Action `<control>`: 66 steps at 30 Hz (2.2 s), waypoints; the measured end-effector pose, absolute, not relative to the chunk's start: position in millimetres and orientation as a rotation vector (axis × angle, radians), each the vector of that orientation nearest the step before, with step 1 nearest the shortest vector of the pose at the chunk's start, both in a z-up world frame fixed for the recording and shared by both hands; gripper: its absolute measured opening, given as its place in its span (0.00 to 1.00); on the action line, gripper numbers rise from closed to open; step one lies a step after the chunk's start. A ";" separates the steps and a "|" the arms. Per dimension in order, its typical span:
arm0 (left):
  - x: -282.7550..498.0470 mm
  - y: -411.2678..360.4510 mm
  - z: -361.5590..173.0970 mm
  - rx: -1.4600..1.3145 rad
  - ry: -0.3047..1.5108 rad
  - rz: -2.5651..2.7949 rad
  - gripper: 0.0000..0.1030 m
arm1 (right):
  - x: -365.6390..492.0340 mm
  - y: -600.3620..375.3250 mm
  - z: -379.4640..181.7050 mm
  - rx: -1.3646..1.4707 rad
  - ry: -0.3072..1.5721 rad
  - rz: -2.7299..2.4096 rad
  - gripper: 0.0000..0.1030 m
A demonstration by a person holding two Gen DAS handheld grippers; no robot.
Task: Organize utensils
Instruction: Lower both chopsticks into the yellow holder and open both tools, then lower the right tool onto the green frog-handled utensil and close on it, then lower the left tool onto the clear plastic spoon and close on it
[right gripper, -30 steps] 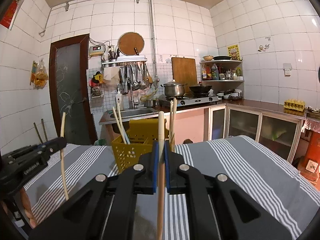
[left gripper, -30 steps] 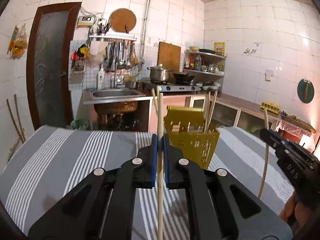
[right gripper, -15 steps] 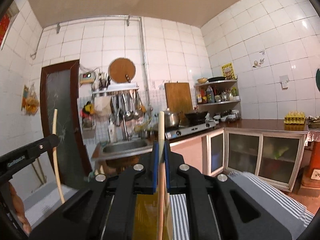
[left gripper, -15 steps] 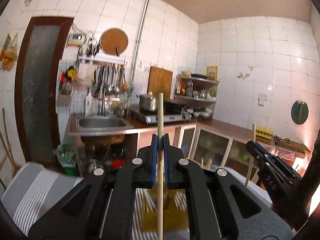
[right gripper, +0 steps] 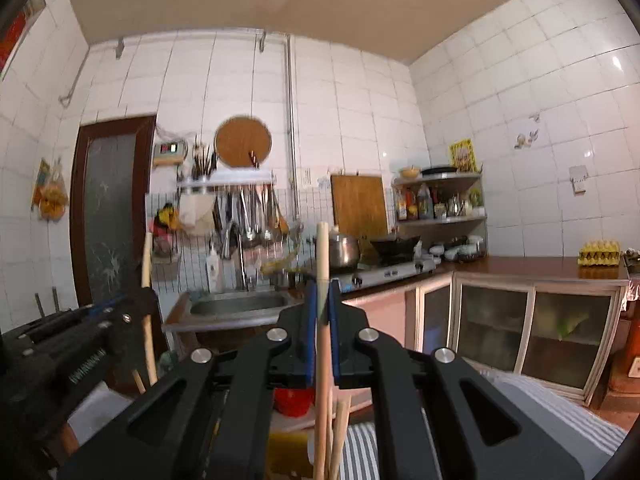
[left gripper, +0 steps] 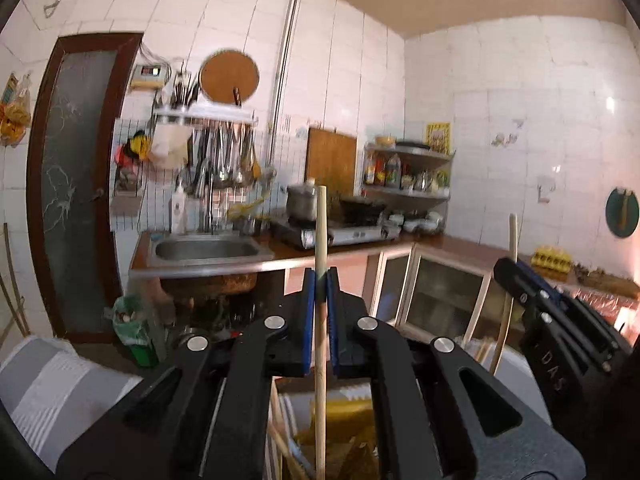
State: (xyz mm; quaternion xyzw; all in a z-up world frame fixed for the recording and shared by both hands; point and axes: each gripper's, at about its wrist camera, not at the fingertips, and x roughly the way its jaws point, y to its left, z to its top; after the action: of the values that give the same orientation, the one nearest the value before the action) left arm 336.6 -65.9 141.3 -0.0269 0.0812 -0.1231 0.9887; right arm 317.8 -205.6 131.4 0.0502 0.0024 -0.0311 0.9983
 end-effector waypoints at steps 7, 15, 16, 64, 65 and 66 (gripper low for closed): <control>347.3 -57.9 109.8 -0.048 0.287 -0.235 0.06 | 320.4 -206.4 99.2 0.079 0.129 -0.051 0.07; 294.6 -31.7 133.5 -0.028 0.328 -0.202 0.82 | 275.3 -233.1 115.8 0.112 0.264 -0.093 0.57; 283.6 -24.9 133.3 -0.032 0.344 -0.194 0.86 | 263.2 -235.9 115.9 0.125 0.282 -0.096 0.57; 200.3 72.0 -35.5 -0.173 0.853 0.008 0.95 | 198.2 -153.4 -43.0 -0.017 0.882 -0.005 0.15; 199.6 66.6 -33.7 -0.171 0.850 0.006 0.95 | 199.2 -162.4 -42.8 -0.011 0.882 -0.020 0.15; 198.2 62.5 -32.2 -0.166 0.849 0.002 0.95 | 202.0 -174.2 -43.3 -0.004 0.887 -0.038 0.16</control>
State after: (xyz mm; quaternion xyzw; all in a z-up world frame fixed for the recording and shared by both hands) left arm 198.2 62.5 -32.2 -0.0802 0.4113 0.0011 0.9080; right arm 202.0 -174.2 -43.3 -0.0017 0.4292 -0.0182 0.9030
